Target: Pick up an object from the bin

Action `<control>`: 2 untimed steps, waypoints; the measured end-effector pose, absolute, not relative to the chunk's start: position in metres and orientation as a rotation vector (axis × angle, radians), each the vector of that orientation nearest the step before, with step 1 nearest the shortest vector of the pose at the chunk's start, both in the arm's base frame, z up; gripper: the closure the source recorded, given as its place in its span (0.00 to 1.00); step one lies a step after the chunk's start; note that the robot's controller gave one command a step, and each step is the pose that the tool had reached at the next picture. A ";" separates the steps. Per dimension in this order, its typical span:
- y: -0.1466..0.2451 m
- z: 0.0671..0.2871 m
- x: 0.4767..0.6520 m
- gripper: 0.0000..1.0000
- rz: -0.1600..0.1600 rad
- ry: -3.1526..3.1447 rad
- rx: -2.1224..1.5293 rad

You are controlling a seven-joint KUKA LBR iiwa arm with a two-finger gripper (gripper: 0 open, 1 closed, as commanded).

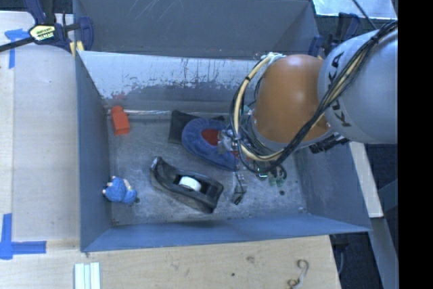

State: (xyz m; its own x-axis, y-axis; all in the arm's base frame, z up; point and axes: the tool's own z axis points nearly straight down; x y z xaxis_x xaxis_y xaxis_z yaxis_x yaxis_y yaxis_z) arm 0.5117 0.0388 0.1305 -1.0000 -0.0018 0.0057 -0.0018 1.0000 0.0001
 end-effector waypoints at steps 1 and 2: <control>0.036 0.068 0.574 0.00 0.000 -3.144 0.125; 0.037 0.072 0.574 1.00 -0.002 -3.143 0.123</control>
Offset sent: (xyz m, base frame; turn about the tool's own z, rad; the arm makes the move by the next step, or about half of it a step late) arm 0.0603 -0.0021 -0.0605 -0.0775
